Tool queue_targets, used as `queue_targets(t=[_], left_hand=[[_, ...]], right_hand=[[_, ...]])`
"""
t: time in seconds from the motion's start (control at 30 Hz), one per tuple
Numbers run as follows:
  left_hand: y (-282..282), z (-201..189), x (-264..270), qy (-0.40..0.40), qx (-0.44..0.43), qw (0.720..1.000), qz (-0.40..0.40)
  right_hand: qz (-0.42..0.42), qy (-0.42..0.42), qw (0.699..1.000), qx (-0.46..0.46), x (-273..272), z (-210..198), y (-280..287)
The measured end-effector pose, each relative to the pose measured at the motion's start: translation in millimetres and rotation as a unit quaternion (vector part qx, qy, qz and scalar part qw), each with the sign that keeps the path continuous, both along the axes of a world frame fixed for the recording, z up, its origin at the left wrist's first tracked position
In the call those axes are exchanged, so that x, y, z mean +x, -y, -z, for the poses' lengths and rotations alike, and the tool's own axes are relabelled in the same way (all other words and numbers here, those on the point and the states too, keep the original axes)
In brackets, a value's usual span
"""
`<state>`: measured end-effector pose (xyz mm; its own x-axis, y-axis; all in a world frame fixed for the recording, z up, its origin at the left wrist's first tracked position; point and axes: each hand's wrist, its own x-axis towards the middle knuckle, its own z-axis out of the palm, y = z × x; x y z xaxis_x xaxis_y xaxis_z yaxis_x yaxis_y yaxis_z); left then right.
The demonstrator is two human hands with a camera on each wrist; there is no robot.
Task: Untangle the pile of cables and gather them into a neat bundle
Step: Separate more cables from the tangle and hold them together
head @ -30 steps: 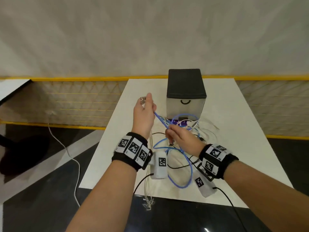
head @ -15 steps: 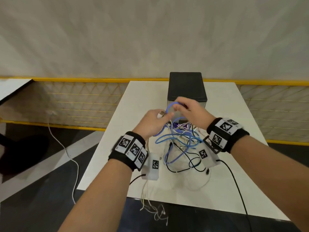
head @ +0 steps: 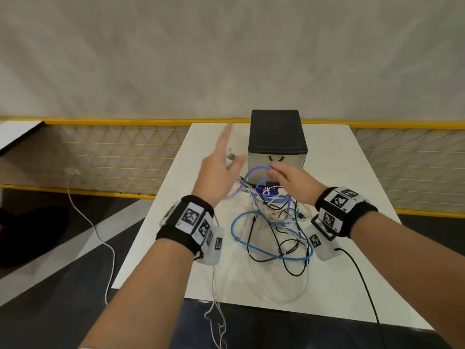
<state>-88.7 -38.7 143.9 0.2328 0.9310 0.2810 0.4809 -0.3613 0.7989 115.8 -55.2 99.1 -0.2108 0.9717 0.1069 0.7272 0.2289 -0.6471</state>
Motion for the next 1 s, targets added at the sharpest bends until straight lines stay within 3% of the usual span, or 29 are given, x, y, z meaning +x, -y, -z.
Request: queue_targets(t=[0.07, 0.13, 0.27, 0.4, 0.47, 0.57, 0.67, 0.73, 0.8, 0.93, 1.0], left_hand=[[4.3, 6.5, 14.6, -0.077, -0.036, 0.995, 0.052], [6.0, 10.4, 21.2, -0.086, -0.062, 0.992, 0.061], [3.2, 2.0, 16.0, 0.005, -0.001, 1.0, -0.018], [-9.0, -14.8, -7.8, 0.15, 0.015, 0.972, -0.178], [-11.3, -15.1, -18.3, 0.119, 0.032, 0.973, -0.194], [3.1, -10.6, -12.2, 0.046, 0.043, 0.994, -0.092], [13.9, 3.7, 8.4, -0.062, -0.027, 0.998, 0.013], [15.1, 9.4, 15.9, -0.101, -0.041, 0.994, 0.017], [15.9, 5.3, 15.5, -0.07, -0.016, 0.997, -0.009], [10.6, -10.0, 1.4, 0.059, 0.027, 0.992, -0.111], [2.7, -11.4, -9.6, 0.069, 0.02, 0.984, -0.162]], right_hand=[[-0.036, -0.007, 0.999, 0.036, -9.9, -15.3, 1.4], [-0.053, -0.004, 0.996, 0.072, -15.7, -26.6, 3.0], [-0.022, 0.003, 1.0, 0.023, -11.5, -15.9, 3.1], [0.024, 0.019, 0.997, -0.078, 4.4, 20.6, 11.5], [0.038, -0.005, 0.996, -0.086, 6.8, 25.1, 13.7], [0.023, -0.027, 0.998, -0.051, -3.6, 10.5, 9.8], [-0.043, 0.003, 0.997, 0.061, -15.0, -12.5, 5.2], [-0.062, 0.019, 0.992, 0.105, -18.0, -22.3, 2.4], [-0.058, 0.019, 0.994, 0.095, -16.9, -23.3, -0.1], [0.001, 0.001, 1.0, -0.029, 0.9, 3.3, -0.8], [0.032, -0.014, 0.998, -0.058, 10.1, 13.3, -0.1]])
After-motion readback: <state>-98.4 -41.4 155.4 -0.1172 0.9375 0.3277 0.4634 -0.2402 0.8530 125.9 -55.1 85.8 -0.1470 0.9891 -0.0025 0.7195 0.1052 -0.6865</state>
